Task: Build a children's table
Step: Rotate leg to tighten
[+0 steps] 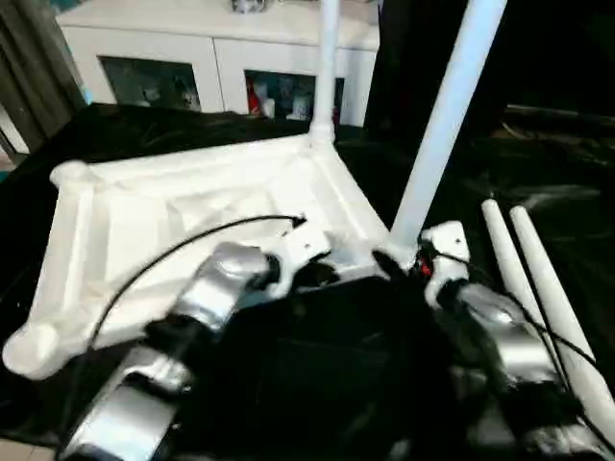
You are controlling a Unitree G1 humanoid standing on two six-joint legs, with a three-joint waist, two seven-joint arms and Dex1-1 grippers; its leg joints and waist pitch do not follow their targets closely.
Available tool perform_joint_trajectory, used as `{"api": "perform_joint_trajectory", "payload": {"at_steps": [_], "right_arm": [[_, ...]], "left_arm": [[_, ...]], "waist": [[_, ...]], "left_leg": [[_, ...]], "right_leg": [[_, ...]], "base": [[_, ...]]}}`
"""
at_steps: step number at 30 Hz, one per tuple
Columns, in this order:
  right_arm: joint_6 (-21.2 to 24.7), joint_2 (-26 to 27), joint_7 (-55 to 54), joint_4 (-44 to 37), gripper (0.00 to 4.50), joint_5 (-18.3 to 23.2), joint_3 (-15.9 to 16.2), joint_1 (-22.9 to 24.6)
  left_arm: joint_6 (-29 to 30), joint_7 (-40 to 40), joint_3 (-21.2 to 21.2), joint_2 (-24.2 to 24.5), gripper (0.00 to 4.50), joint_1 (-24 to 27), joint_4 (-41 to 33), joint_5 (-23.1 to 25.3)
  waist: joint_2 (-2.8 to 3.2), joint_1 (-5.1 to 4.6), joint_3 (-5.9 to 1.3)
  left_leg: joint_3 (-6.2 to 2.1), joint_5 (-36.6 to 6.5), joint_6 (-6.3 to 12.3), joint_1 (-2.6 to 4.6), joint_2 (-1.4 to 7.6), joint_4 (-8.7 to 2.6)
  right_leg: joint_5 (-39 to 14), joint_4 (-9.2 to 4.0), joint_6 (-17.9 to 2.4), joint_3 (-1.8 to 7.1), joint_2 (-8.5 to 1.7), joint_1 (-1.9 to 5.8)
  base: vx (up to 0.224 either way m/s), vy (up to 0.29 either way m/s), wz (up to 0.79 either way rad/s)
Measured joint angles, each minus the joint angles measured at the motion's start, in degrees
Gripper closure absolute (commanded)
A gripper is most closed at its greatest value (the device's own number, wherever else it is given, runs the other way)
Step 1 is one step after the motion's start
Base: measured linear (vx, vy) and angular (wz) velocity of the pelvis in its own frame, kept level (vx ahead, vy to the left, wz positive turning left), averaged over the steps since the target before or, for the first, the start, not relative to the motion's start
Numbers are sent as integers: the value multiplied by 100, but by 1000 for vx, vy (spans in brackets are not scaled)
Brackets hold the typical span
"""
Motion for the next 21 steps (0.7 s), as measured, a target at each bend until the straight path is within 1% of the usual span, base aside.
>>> {"api": "perform_joint_trajectory", "payload": {"at_steps": [3, 5, 11, 12, 15, 17, 20, 21], "right_arm": [[31, -381, 727, -395, 79, 97, 189, 256], [114, -499, 1042, -580, 79, 184, 235, 377], [316, -657, 1544, -833, 79, 329, 289, 435], [328, -676, 1562, -857, 103, 371, 288, 434], [400, -726, 1696, -887, 103, 430, 288, 434], [458, -753, 1757, -892, 134, 443, 288, 434], [488, -759, 1793, -892, 156, 455, 282, 434], [491, -759, 1797, -892, 156, 458, 283, 434]], "left_arm": [[-76, -534, -16, 274, 450, 144, -218, -143], [-149, -804, -34, 395, 450, 206, -303, -192], [-243, -1082, -36, 513, 450, 317, -451, -210], [-243, -1092, -36, 516, 450, 325, -466, -209], [-240, -1135, -36, 541, 450, 367, -534, -209], [-240, -1155, -36, 551, 450, 381, -556, -211], [-240, -1195, -25, 561, 450, 391, -564, -211], [-240, -1196, -24, 562, 450, 393, -566, -211]], "waist": [[1, 6, 0], [1, 5, 0], [0, 8, 0], [-1, 10, 0], [-5, 9, 3], [-5, 11, 3], [-6, 10, 4], [-7, 11, 4]], "left_leg": [[1, 1, 4, -3, 0, -10], [1, 8, 16, -6, 0, -15], [1, 11, 21, -6, 0, -16], [1, 11, 21, -6, 0, -16], [2, 12, 22, -6, 0, -16], [2, 12, 22, -6, 0, -16], [2, 12, 23, -6, 0, -16], [2, 12, 23, -6, 0, -16]], "right_leg": [[-3, -21, 0, -1, 0, 2], [-3, -30, 0, -1, 1, 2], [-2, -34, 0, -1, 1, 3], [-2, -33, 0, -1, 1, 3], [-2, -33, -1, -2, 1, 3], [-2, -33, -1, -2, 1, 3], [-2, -33, 0, -2, 1, 3], [-2, -32, -1, -2, 1, 3]], "base": [[0, 0, 0], [0, 0, 0], [0, 0, 0], [0, 0, 0], [0, 0, 0], [0, 0, 0], [0, 0, 0], [0, 0, 0]]}}
